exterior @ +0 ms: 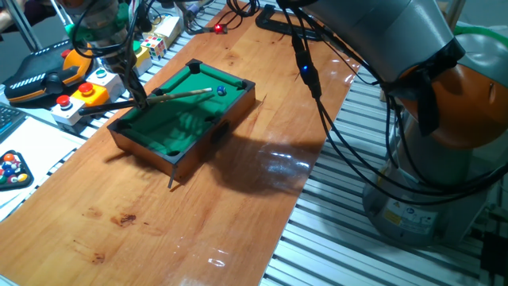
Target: Hit the pool ball
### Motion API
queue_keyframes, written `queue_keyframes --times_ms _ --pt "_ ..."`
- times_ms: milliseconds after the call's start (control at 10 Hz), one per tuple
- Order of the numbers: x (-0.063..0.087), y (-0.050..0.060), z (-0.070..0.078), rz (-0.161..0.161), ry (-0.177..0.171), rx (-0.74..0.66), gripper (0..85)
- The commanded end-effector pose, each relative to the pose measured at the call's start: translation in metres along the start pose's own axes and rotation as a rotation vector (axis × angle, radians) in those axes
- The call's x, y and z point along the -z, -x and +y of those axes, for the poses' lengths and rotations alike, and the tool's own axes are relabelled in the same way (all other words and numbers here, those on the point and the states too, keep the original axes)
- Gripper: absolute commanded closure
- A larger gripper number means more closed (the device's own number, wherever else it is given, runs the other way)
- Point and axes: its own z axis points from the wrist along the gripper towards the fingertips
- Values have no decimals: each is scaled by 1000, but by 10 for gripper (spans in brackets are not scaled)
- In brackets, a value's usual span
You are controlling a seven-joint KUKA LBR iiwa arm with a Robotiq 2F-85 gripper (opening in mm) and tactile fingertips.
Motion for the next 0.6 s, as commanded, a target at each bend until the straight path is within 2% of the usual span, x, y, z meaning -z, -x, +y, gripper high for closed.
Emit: queue_keyframes --times_ms 0,500 --pt "0 0 0 -2 -1 0 843" --pt "-1 1 -1 -3 4 1 843"
